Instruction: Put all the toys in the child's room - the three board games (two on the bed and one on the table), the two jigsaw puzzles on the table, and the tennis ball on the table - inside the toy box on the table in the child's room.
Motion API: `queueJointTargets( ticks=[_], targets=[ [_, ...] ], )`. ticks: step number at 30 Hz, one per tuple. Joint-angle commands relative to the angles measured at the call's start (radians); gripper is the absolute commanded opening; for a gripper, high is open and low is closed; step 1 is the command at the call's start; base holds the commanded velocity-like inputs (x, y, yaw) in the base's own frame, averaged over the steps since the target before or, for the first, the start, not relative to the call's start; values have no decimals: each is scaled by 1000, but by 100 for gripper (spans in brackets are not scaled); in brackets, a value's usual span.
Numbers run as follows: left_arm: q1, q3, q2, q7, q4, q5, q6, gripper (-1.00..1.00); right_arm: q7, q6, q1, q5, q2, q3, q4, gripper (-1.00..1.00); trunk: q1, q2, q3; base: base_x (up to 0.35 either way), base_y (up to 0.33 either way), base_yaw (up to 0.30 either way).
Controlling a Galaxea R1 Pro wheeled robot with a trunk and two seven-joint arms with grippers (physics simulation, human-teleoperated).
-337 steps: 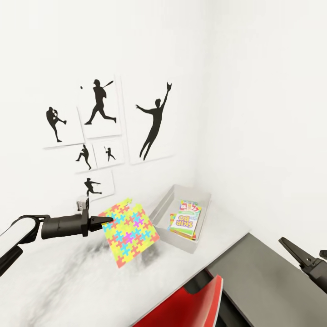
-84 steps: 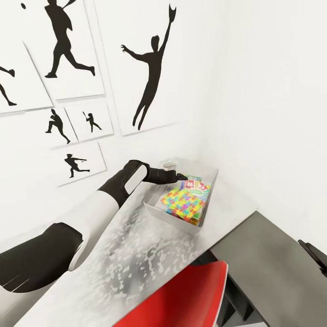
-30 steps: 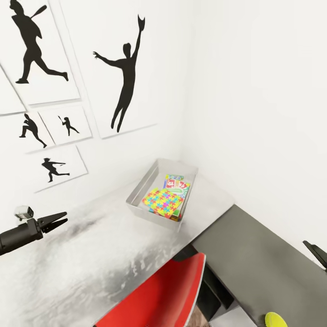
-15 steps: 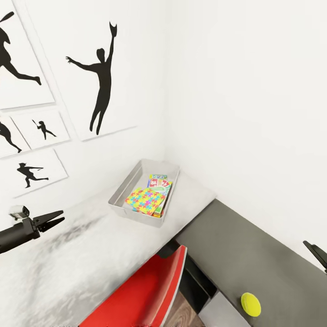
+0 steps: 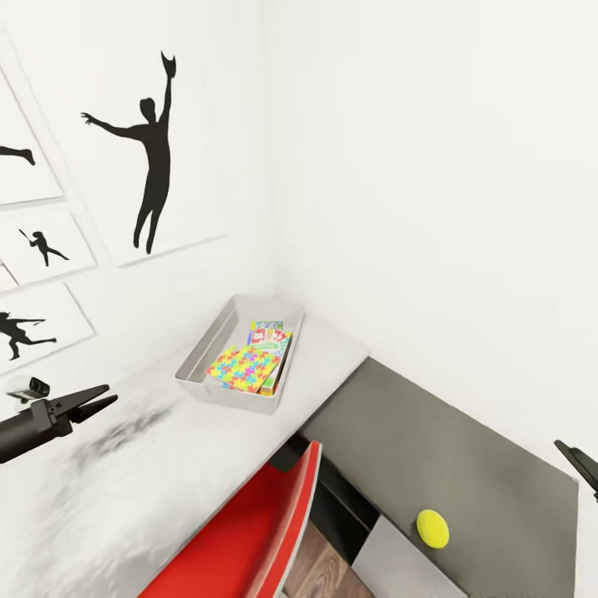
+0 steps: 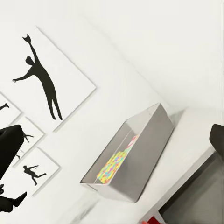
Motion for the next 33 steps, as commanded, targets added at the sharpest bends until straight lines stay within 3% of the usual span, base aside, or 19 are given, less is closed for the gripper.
queueJointTargets(
  ticks=[1,33],
  targets=[
    [0,1,0,-3,0,0,4,100,2,9,-1,-2,0,0,0,100,1,-2,-1,-1,1,-211],
    [1,1,0,-33,-6,3,6,100,1,9,-2,-2,-1,-1,5,100,1,-2,37,-20,-45,-211]
  ],
)
